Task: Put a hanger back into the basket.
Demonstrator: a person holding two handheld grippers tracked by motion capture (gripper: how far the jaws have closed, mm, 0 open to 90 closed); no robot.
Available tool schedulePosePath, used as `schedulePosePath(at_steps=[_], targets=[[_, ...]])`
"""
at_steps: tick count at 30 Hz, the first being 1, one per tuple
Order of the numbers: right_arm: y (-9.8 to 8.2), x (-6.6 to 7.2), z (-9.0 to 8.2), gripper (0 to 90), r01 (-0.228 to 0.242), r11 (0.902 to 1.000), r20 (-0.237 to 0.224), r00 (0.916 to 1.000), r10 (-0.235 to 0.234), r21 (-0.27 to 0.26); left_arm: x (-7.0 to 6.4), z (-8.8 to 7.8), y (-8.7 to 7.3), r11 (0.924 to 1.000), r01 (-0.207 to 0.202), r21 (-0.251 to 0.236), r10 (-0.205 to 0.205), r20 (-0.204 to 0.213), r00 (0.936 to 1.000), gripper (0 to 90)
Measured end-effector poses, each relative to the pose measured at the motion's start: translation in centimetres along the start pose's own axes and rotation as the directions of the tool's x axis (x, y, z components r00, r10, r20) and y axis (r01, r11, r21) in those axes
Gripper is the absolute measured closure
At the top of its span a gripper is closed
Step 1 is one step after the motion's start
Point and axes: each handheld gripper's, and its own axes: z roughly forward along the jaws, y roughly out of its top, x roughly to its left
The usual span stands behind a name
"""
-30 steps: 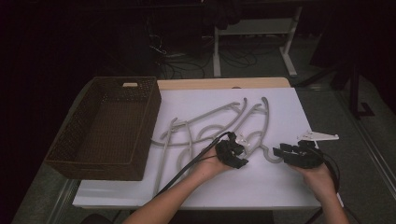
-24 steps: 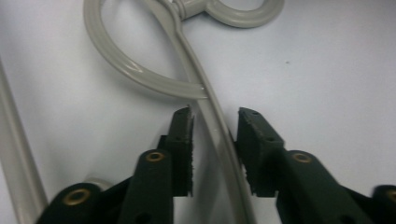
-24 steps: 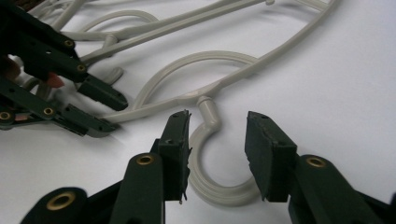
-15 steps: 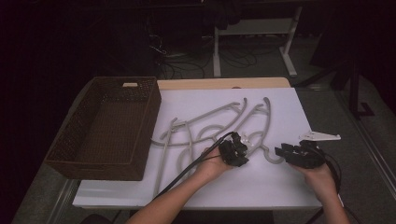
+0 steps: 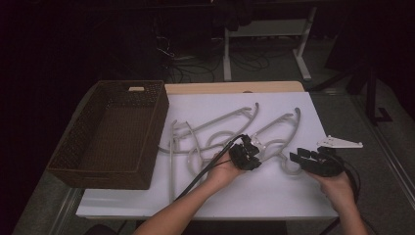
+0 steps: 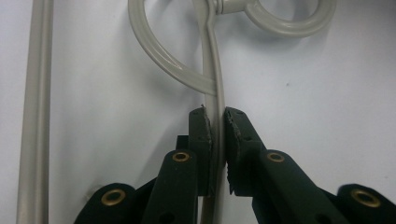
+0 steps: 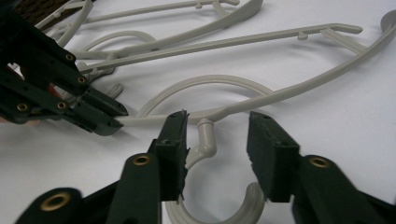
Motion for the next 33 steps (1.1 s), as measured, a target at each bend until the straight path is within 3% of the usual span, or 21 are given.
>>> schedulePosePath(at_steps=[7, 10, 16, 21, 28, 33], targets=[[0.4, 0.4, -0.8, 34.9, 0.002, 0.9971, 0.008, 1.0, -0.001, -0.076, 1.6, -1.6, 1.6, 0.9977, 0.026, -0.062, -0.024, 0.021, 0.9995, 82.3], [0.5, 0.6, -1.3, 30.0, 0.008, 0.9927, 0.001, 1.0, -0.008, -0.121, 2.1, -2.3, 2.3, 0.9975, 0.013, -0.07, -0.012, 0.014, 0.9998, 82.4], [0.9, 1.5, -2.4, 25.1, 0.034, 0.9788, -0.029, 0.9988, -0.041, -0.202, 3.4, -3.6, 3.2, 0.9957, 0.026, -0.089, -0.026, 0.006, 0.9996, 82.4], [1.0, 2.2, -2.6, 23.5, 0.06, 0.9751, -0.051, 0.9961, -0.072, -0.213, 4.5, -5.5, 3.5, 0.9911, 0.038, -0.128, -0.038, 0.0, 0.9993, 82.6], [0.7, 2.2, -1.5, 23.3, 0.059, 0.9846, -0.061, 0.9956, -0.07, -0.164, 6.0, -8.9, 3.9, 0.9833, 0.04, -0.177, -0.045, -0.022, 0.9988, 83.0], [0.5, 2.0, -1.0, 23.3, 0.06, 0.9889, -0.06, 0.9958, -0.069, -0.136, 7.0, -10.9, 3.7, 0.9824, 0.042, -0.182, -0.05, -0.038, 0.9981, 83.1]])
